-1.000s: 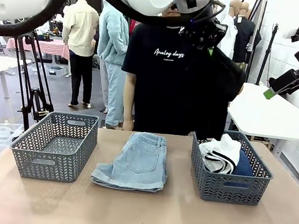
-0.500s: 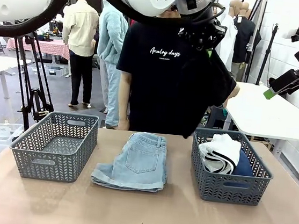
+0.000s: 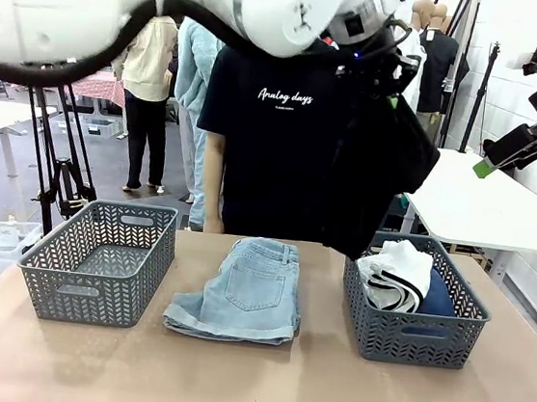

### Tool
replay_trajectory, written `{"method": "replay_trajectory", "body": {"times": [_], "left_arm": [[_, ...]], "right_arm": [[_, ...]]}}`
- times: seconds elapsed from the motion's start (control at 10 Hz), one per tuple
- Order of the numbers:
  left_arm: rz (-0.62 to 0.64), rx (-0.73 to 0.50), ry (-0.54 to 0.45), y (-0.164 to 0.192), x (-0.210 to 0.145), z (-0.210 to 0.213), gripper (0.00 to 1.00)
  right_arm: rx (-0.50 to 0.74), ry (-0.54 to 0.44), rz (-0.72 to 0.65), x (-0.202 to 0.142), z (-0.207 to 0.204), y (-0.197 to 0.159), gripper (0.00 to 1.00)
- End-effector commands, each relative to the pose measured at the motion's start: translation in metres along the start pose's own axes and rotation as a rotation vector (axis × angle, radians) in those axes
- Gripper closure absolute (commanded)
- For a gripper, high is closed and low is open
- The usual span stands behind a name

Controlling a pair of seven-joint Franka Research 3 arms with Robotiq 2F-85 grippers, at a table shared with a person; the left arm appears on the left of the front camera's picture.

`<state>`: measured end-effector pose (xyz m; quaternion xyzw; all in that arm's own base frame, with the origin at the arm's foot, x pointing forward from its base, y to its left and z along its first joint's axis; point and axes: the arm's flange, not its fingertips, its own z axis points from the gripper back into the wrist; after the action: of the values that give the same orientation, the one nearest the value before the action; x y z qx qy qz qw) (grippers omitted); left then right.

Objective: Sort the tops and bottoms.
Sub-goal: Sort the clothes according to human instructions.

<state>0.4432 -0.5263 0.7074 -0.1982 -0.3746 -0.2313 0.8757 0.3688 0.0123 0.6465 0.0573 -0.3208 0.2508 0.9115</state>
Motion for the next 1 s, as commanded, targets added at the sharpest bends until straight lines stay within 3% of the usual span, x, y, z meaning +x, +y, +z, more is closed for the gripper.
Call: {"method": "replay_trajectory", "body": {"times": [0.0,0.4,0.6,0.9], "left_arm": [[0.015,-0.129,-0.024,-0.01,0.02,-0.031,1.0],[0.092,-0.262,0.006,-0.033,0.01,-0.08,1.0],[0.062,-0.177,0.113,-0.034,-0.018,-0.11,1.0],[0.099,-0.143,0.166,-0.024,-0.05,-0.139,1.0]], "right_arm": [[-0.01,0.006,0.008,0.0,0.0,0.0,0.0],[-0.01,0.006,0.008,0.0,0.0,0.0,0.0],[-0.01,0.006,0.008,0.0,0.0,0.0,0.0],[-0.01,0.006,0.008,0.0,0.0,0.0,0.0]]}}
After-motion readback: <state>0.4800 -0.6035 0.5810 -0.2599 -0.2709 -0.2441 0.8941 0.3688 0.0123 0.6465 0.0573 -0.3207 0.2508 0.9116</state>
